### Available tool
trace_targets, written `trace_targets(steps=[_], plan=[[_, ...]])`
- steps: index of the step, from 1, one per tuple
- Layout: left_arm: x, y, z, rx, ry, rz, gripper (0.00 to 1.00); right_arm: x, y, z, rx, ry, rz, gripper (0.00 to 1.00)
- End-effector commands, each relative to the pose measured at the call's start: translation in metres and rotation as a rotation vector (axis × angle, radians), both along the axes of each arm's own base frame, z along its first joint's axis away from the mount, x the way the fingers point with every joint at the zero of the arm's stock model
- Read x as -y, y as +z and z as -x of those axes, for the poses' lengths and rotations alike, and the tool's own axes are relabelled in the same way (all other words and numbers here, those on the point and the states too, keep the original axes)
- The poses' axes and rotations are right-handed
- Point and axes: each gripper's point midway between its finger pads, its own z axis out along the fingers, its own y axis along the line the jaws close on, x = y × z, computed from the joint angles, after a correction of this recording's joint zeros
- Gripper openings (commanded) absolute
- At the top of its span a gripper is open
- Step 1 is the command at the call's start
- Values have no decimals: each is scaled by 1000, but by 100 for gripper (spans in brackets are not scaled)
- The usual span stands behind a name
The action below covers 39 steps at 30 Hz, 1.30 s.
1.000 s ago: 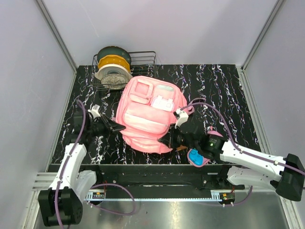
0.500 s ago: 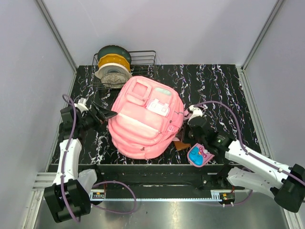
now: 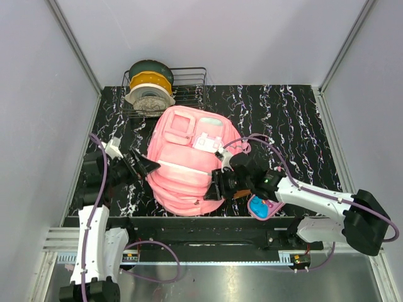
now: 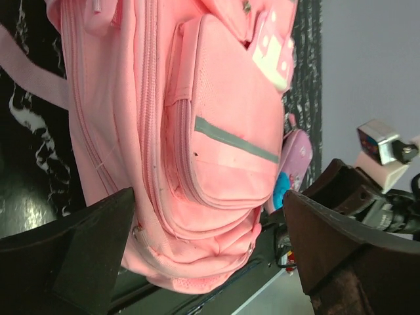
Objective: Pack the student bag
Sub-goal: Zip the student bag at the center of the board.
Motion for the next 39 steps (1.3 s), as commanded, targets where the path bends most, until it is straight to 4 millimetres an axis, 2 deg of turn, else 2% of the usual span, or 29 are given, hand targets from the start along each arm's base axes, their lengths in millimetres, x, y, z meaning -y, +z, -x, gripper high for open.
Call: trace_targets(steps=[1, 7, 12, 17, 22, 25, 28, 34, 39], plan=[[-12, -16, 19, -56, 53, -138, 99, -26, 32, 9, 27, 89, -130, 48], [-10, -12, 14, -30, 58, -114, 99, -21, 1, 12, -27, 82, -60, 49], [-11, 1, 7, 8, 63, -114, 99, -15, -10, 17, -66, 56, -41, 49], [-6, 18, 5, 45, 33, -92, 99, -19, -19, 15, -77, 52, -39, 50], [-5, 19, 3, 46, 29, -86, 99, -35, -22, 8, -77, 52, -91, 47], [-4, 16, 3, 41, 23, -75, 99, -37, -22, 5, -74, 42, -90, 42], [-2, 12, 3, 33, 15, -58, 99, -38, -22, 6, -79, 48, -103, 34], [2, 7, 1, 31, 7, -23, 99, -43, -19, 15, -115, 104, -133, 32], [2, 6, 1, 31, 7, -23, 99, -42, -25, 22, -150, 119, -138, 32]])
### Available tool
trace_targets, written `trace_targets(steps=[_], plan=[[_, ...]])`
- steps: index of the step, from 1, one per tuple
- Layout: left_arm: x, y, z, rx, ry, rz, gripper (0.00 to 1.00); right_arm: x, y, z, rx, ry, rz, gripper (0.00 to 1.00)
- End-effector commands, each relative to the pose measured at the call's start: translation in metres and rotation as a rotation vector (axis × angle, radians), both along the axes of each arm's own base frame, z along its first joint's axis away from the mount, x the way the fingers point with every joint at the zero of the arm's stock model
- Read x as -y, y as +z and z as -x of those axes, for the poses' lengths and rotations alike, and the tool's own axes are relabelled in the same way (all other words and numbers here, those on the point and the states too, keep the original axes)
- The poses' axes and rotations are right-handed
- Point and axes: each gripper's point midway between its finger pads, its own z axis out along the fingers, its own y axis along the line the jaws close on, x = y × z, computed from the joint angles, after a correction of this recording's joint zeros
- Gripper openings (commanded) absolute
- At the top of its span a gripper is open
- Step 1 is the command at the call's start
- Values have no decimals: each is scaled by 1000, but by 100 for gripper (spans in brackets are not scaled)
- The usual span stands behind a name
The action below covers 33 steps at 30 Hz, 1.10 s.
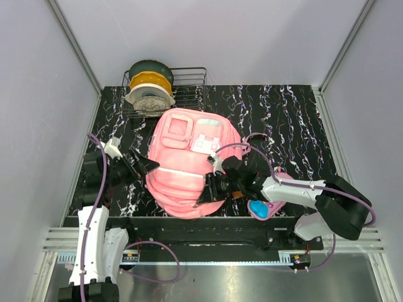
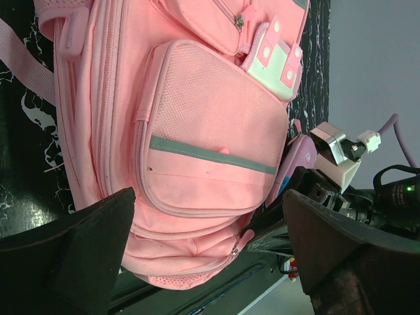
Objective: Pack the student bag
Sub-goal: Zip the student bag at the center of the board.
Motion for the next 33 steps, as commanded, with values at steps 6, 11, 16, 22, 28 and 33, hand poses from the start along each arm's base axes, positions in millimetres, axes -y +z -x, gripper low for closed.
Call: trace_targets(steps=[6, 11, 16, 22, 28, 33], plan=[[4, 11, -5, 56, -24, 21, 99, -8, 2, 8, -23, 47, -48, 30], [5, 11, -5, 57, -26, 22, 99, -10, 1, 6, -18, 46, -47, 26], [4, 9, -5, 53, -24, 23, 99, -10, 2, 6, -11, 43, -54, 25], [-1, 3, 1, 31, -12, -27, 99, -10, 3, 3, -4, 32, -56, 29], [-2, -7, 7, 1, -3, -39, 99, -11, 1, 2, -6, 24, -49, 26], [-2, -12, 9, -4, -2, -39, 99, -12, 1, 0, -3, 17, -49, 29]])
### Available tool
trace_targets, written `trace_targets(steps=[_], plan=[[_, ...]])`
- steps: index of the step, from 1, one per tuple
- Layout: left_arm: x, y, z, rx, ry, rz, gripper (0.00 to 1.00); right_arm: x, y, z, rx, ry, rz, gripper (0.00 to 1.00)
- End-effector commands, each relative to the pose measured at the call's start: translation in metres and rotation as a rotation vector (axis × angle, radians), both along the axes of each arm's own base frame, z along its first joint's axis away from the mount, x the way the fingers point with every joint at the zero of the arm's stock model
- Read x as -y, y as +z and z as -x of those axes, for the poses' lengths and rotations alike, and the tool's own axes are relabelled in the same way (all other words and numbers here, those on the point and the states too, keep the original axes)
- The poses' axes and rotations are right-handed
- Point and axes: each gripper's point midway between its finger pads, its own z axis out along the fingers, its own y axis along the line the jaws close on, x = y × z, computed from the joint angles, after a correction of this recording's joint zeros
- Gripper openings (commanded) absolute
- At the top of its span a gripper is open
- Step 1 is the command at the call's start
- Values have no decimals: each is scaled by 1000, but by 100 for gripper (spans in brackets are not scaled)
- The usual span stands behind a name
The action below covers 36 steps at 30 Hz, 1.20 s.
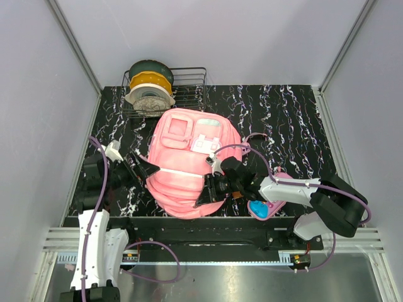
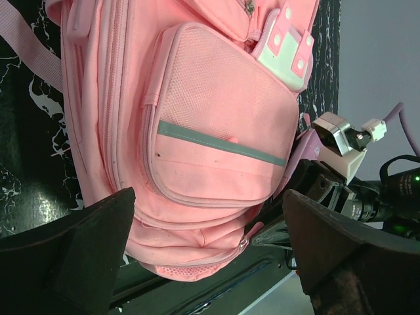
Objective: Pack the student bag
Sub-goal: Zip the student bag at the center of the board.
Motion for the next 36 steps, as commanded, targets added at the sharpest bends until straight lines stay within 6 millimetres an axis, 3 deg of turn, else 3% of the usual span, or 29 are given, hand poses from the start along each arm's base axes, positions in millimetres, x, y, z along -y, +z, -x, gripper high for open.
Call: trace_targets(steps=[1, 6, 9, 10, 11, 18, 19, 24, 25, 27, 31, 33, 36], plan=[[-1, -3, 1, 13, -1, -18, 99, -8, 6, -5, 32, -5, -32, 30], [0, -4, 1, 7, -1, -2, 99, -9, 6, -5, 27, -1, -34, 25], [4, -7, 3, -9, -9, 16, 99, -9, 4, -4, 24, 3, -32, 15], [2, -9, 3, -20, 2, 14, 99, -10, 5, -5, 24, 3, -33, 4], [3, -10, 4, -28, 4, 13, 99, -9, 5, -4, 26, 4, -33, 1], [7, -17, 9, -116, 30, 31, 99, 6, 24, -9, 160, -58, -30, 0], [10, -18, 10, -129, 24, 38, 99, 13, 39, -8, 201, -85, -49, 0], [32, -13, 10, -182, -52, 88, 99, 55, 47, -23, 366, -306, 30, 0], [35, -8, 8, -182, -69, 96, 99, 62, 56, -27, 392, -355, 11, 0], [39, 1, 4, -166, -87, 106, 99, 77, 46, -33, 400, -432, 62, 0], [56, 17, 6, -154, -174, 176, 99, 86, 40, -38, 403, -491, 76, 0], [65, 13, 15, -189, -199, 192, 99, 87, 45, -43, 420, -516, 73, 0], [74, -12, 33, -308, -186, 227, 99, 91, 57, -52, 472, -554, 69, 0]])
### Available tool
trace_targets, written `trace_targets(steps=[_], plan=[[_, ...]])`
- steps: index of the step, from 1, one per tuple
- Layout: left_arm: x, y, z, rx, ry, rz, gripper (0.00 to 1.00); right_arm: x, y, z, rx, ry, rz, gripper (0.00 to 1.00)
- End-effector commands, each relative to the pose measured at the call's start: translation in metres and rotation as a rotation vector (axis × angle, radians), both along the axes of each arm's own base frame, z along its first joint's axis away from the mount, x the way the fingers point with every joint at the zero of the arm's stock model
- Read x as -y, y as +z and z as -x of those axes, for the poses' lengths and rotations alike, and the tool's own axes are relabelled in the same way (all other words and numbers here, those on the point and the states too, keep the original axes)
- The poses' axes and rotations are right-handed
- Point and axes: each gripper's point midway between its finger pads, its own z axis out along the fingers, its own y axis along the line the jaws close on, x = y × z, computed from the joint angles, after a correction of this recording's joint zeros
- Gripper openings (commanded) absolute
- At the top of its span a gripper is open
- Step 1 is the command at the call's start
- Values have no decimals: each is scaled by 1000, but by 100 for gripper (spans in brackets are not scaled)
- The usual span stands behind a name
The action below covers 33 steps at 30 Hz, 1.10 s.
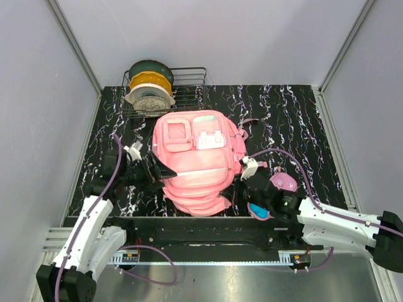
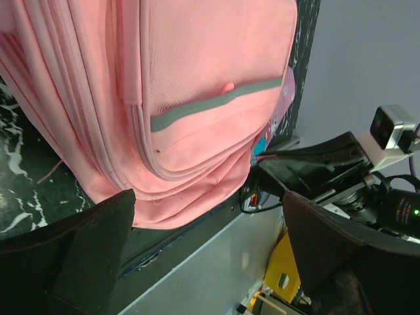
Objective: Pack the student bag
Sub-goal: Zip the student bag at the center of the board.
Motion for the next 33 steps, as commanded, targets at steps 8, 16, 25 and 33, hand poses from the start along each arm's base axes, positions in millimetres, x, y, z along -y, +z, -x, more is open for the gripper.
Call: trace_targets(steps=[8, 16, 25, 33], plan=[[-4, -21, 41, -171, 302, 159, 99, 2, 44, -35, 159, -136, -40, 0], [2, -22, 24, -187, 350, 197, 99, -11, 45, -35, 155, -101, -63, 0], [68, -29, 24, -218, 163, 146, 97, -13, 52, -40, 185, -105, -55, 0], [97, -30, 13, -214, 106, 241, 40, -19, 55, -32, 186, -49, -85, 0]])
